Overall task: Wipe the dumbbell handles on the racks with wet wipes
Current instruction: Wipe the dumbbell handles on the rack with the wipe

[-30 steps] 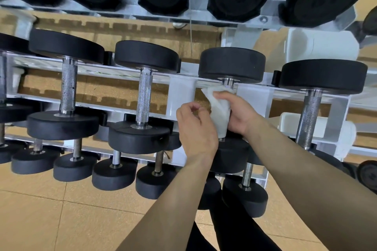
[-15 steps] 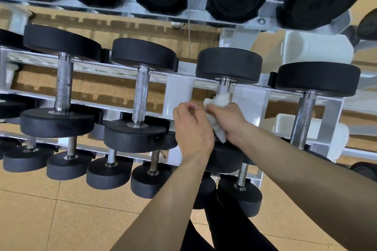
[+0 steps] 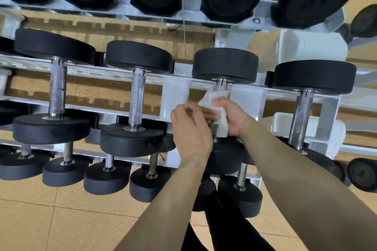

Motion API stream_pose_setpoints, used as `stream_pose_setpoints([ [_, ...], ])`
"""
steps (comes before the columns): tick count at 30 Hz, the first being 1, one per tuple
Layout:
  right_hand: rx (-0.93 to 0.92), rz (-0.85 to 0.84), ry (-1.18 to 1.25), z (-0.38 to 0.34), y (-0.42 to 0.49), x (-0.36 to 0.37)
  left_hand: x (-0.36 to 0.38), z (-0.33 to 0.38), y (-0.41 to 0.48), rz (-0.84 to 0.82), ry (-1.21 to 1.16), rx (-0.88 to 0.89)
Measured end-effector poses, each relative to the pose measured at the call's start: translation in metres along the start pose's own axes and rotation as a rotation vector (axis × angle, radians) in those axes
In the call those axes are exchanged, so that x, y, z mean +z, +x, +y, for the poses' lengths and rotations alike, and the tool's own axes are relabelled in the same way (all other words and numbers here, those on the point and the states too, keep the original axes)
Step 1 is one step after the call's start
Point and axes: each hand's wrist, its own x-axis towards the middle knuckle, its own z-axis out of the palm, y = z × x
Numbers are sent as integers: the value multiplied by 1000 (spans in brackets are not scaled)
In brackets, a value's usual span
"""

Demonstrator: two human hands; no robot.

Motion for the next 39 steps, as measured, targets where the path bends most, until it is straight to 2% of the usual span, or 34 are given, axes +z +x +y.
stream_pose_setpoints([
  [3,3,165,-204,9,-15,6,0,1,0,-16,2,-2],
  [5,-89,341,-289,11,-15,16,-1,1,0,-25,4,-4],
  [9,-240,716,-282,2,1,39,-1,0,0,-25,8,-1],
  [11,-288,769,-273,-11,5,45,-1,0,0,-21,7,-6],
  [13,-285,652,-229,-23,4,41,-1,0,0,-22,8,-9],
  [17,-189,136,28,-21,7,14,1,-2,1,-22,-7,-27],
  [20,-108,-64,94,-9,14,0,2,-4,1,-23,-4,-21],
  [22,-52,-48,-18,-1,7,-3,2,-6,1,-26,0,-17],
  [26,-19,182,-145,8,-12,8,2,-5,3,-38,-4,-26],
  [27,-48,264,-185,8,-11,13,2,-5,3,-43,-7,-21],
  [31,-259,766,-350,1,1,44,1,-3,2,-46,-3,-3],
  [33,-338,884,-317,-5,8,53,1,-4,2,-38,-4,-3],
  [35,-358,830,-267,-13,9,52,1,-6,3,-37,-4,15],
  [37,-328,589,-231,-21,7,38,0,-6,2,-56,12,45],
  [39,-244,302,-84,-22,8,21,0,-5,1,-99,43,55],
])
